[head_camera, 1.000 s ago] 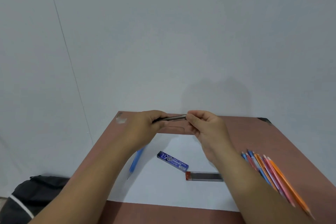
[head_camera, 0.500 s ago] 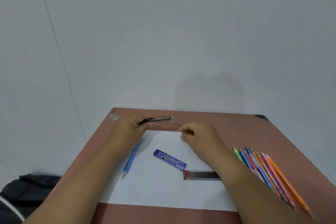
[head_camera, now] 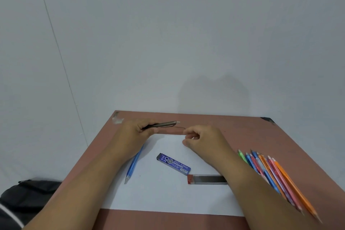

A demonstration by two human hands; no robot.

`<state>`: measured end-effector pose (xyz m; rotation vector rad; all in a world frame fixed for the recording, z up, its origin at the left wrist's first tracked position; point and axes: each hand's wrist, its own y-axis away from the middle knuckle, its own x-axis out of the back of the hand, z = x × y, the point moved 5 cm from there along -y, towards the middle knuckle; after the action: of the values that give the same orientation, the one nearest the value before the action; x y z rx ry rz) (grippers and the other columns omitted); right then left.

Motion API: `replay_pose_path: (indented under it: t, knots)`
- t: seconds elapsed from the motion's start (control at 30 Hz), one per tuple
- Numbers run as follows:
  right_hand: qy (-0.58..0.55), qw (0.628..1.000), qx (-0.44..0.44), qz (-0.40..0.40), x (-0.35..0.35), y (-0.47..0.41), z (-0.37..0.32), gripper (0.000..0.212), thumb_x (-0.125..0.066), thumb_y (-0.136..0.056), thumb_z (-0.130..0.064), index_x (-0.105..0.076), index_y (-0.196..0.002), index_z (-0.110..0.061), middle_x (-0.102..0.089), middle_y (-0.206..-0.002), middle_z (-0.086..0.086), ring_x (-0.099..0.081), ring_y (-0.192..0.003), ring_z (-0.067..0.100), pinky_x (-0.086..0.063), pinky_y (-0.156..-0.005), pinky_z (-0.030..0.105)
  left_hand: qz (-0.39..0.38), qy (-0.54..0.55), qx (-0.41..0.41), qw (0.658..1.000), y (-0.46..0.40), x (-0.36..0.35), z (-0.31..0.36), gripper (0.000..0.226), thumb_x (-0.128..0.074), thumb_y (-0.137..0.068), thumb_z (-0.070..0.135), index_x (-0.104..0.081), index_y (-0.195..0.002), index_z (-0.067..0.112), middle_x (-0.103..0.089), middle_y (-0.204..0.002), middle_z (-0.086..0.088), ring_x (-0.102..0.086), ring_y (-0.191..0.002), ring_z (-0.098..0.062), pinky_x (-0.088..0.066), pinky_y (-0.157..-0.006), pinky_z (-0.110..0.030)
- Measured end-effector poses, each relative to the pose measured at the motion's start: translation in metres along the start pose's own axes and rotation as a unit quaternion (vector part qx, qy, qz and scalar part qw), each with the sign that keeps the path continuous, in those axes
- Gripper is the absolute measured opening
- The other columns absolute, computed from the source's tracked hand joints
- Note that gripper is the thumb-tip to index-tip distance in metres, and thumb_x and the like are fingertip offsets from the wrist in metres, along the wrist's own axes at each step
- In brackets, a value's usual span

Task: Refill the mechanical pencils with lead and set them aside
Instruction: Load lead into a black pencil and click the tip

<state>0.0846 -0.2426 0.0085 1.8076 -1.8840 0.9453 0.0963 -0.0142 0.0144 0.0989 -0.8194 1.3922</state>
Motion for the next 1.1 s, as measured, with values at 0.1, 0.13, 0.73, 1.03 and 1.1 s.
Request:
replay_pose_path:
  t: [0.1, 0.13, 0.73, 1.03, 1.1]
  knots:
    - [-0.091, 0.994, 0.005, 0.055, 0.005, -0.001, 0.000, 0.010, -0.077, -0.088, -0.028, -0.077, -0.097, -0.033, -0.073, -0.082, -0.016, -0.066, -0.077, -0.002, -0.054, -0.074, 0.024, -0.012, -0.003, -0.003, 1.000, 0.000, -0.003, 0.001, 0.028, -0.065, -0.098, 0.022, -0.074, -0.109, 0.045, -0.075, -0.096, 0.020, -0.066, -0.088, -0.007, -0.052, -0.083, -0.028]
    - [-0.117, 0.991, 0.008, 0.062, 0.006, -0.001, -0.001, 0.008, -0.076, -0.090, -0.029, -0.078, -0.096, -0.034, -0.073, -0.080, -0.017, -0.065, -0.074, -0.001, -0.056, -0.074, 0.028, -0.016, -0.005, -0.003, 1.000, 0.000, -0.004, 0.000, 0.029, -0.065, -0.098, 0.021, -0.073, -0.109, 0.046, -0.075, -0.095, 0.021, -0.066, -0.087, -0.007, -0.051, -0.082, -0.027]
    - [0.102, 0.992, 0.037, -0.072, 0.003, 0.009, -0.009, 0.008, -0.072, -0.089, -0.029, -0.078, -0.084, -0.028, -0.071, -0.084, -0.018, -0.064, -0.078, 0.000, -0.055, -0.074, 0.025, -0.022, -0.042, -0.007, 0.999, -0.004, -0.008, -0.006, 0.037, -0.066, -0.096, 0.021, -0.070, -0.100, 0.057, -0.072, -0.095, 0.022, -0.064, -0.089, -0.008, -0.050, -0.079, -0.031]
    - [0.029, 0.999, 0.037, 0.002, 0.012, 0.009, -0.011, 0.006, -0.078, -0.086, -0.028, -0.079, -0.090, -0.033, -0.070, -0.082, -0.018, -0.058, -0.077, -0.007, -0.042, -0.063, 0.010, -0.009, -0.045, -0.040, 0.998, -0.005, -0.008, 0.002, 0.055, -0.071, -0.093, 0.018, -0.063, -0.088, 0.072, -0.068, -0.089, 0.020, -0.061, -0.087, -0.010, -0.049, -0.077, -0.031]
    - [-0.003, 0.996, 0.072, 0.054, 0.017, 0.010, -0.016, 0.014, -0.080, -0.085, -0.025, -0.076, -0.096, -0.033, -0.068, -0.082, -0.015, -0.057, -0.078, -0.007, -0.041, -0.065, 0.008, -0.008, -0.042, -0.048, 0.998, -0.004, -0.009, 0.004, 0.057, -0.071, -0.093, 0.017, -0.063, -0.089, 0.073, -0.067, -0.090, 0.018, -0.061, -0.087, -0.011, -0.048, -0.077, -0.029]
